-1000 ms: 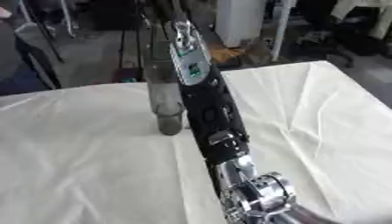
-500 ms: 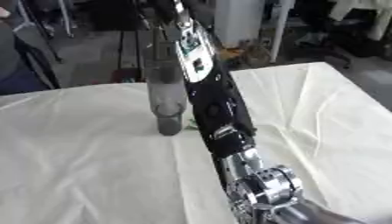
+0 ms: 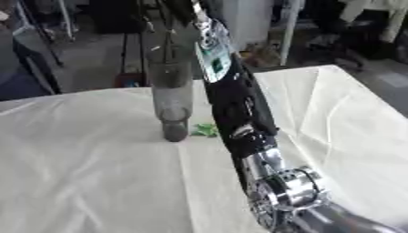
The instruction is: Arrange flowers into the vase.
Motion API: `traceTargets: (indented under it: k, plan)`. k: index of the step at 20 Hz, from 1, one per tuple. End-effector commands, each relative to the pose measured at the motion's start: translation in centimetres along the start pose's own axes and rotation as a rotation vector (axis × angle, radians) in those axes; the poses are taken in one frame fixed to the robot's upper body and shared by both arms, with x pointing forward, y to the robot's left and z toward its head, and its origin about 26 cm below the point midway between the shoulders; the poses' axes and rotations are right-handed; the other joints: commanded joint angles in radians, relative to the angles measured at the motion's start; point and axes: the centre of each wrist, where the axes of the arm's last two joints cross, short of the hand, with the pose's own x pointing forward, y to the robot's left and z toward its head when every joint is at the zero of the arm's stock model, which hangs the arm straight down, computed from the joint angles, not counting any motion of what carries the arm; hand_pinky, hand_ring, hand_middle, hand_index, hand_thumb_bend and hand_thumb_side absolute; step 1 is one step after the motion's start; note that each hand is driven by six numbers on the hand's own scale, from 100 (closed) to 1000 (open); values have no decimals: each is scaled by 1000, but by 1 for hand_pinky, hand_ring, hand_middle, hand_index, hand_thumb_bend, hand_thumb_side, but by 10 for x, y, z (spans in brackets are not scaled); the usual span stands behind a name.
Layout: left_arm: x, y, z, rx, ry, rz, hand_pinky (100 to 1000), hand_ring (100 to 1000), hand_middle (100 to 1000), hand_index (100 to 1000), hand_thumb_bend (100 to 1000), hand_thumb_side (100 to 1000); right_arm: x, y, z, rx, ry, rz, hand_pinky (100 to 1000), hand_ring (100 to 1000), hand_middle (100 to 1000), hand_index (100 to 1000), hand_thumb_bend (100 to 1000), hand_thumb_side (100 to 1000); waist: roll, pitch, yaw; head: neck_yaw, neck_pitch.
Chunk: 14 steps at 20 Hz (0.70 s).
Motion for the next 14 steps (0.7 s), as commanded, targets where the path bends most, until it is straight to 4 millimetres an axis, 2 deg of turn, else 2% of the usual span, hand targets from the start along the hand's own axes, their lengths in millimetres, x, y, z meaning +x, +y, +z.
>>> traceTargets:
  k: [1, 7, 14]
  plan:
    - [7, 6, -3, 0, -23, -24, 764, 738, 729, 785, 729, 960, 1, -22, -13, -31, -31, 63, 184, 367, 203, 368, 100, 1000, 1, -14, -2, 4, -2]
    - [7, 7, -2, 0, -19, -28, 764, 738, 729, 785, 730, 961, -11, -26, -10, -22, -16, 93, 192, 372, 207, 372, 100, 1000, -6, -16, -9, 9, 0]
    - [6, 8, -2, 2, -16, -30, 764, 738, 729, 785, 730, 961, -22, -15, 1, 33, -4, 62, 222, 400, 240, 397, 100, 1000, -8, -16, -11, 14, 0]
